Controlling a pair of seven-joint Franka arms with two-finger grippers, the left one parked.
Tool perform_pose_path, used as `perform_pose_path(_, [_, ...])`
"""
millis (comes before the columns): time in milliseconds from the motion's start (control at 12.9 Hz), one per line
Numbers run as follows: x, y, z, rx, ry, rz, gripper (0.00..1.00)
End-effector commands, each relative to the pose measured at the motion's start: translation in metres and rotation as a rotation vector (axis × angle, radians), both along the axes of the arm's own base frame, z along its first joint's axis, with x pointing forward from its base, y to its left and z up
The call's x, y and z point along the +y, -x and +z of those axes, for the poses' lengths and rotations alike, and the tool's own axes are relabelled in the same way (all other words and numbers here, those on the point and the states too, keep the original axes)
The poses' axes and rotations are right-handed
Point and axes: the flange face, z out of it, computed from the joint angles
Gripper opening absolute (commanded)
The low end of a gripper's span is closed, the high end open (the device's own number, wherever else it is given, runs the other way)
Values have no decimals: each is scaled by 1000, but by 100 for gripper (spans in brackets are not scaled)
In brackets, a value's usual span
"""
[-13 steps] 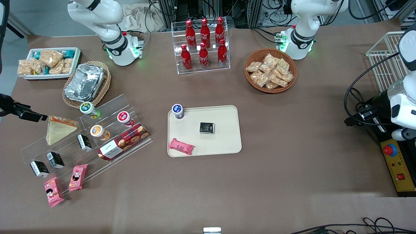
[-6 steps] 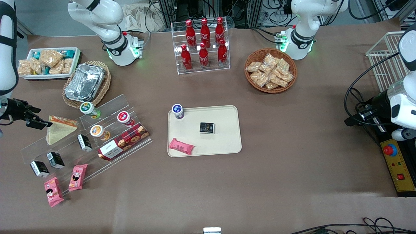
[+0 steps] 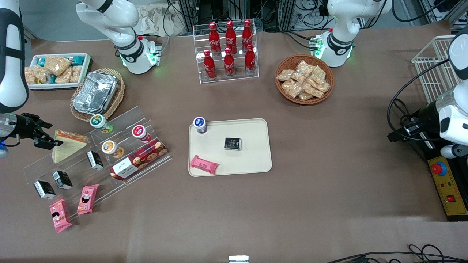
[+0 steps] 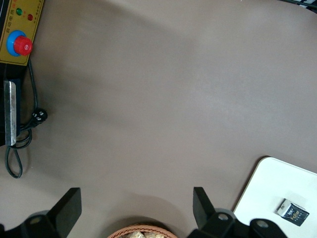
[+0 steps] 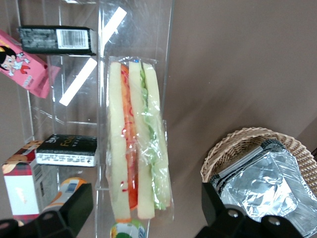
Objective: Place sandwich on tray
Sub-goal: 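Close the right gripper on the wrapped sandwich's edge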
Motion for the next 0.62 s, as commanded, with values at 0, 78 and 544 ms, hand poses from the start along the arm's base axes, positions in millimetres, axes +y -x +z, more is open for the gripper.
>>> perform_pose_path(0, [0,0,-4,-4,7,-19,82])
perform_pose_path(78, [2,-1,-5,-7,-4,-22,72])
perform_pose_path(544, [6,-6,1,-30,-14,-9,18])
